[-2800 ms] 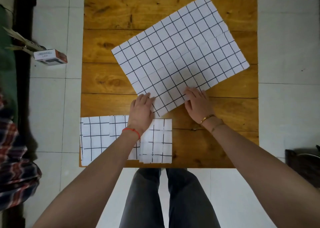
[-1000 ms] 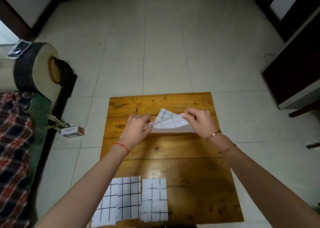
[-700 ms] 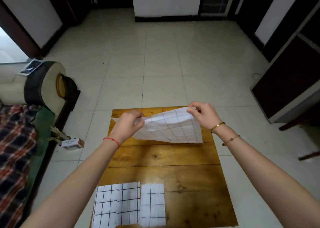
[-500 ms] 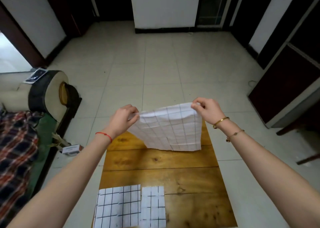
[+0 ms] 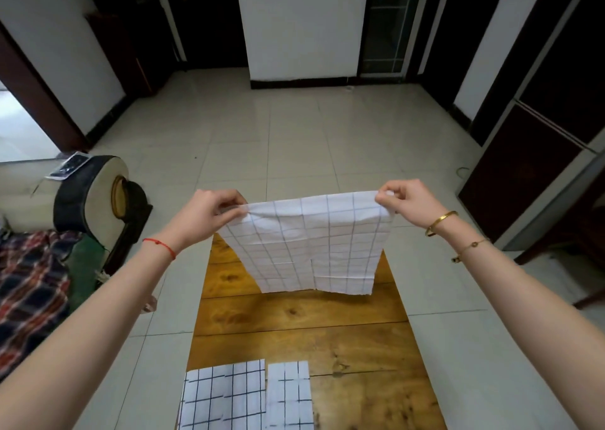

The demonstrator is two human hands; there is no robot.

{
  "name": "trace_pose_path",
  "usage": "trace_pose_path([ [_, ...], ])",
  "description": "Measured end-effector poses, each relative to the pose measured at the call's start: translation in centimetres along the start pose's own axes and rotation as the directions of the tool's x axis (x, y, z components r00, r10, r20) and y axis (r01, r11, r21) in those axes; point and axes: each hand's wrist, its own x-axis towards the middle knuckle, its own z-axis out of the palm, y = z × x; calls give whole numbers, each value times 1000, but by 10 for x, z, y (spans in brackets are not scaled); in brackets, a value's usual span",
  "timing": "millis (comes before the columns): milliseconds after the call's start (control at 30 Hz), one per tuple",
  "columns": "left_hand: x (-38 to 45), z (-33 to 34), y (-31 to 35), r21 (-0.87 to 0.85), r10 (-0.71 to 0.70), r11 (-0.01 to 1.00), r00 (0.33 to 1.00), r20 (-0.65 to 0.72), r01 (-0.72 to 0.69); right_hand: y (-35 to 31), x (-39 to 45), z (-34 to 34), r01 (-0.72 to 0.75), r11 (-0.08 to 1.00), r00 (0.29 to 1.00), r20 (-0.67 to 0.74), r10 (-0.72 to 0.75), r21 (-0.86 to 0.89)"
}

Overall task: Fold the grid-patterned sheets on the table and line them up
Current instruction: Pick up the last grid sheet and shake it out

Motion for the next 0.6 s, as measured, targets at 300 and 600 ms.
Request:
trace_pose_path([
  [300, -1, -41, 20, -251, -58, 962, 979, 195, 107, -7, -15, -26, -27, 992, 981, 196, 2, 121],
  [600, 20, -46, 6, -401, -135, 873, 927, 349, 278, 13, 6, -23, -190, 927, 933, 353, 68, 324],
])
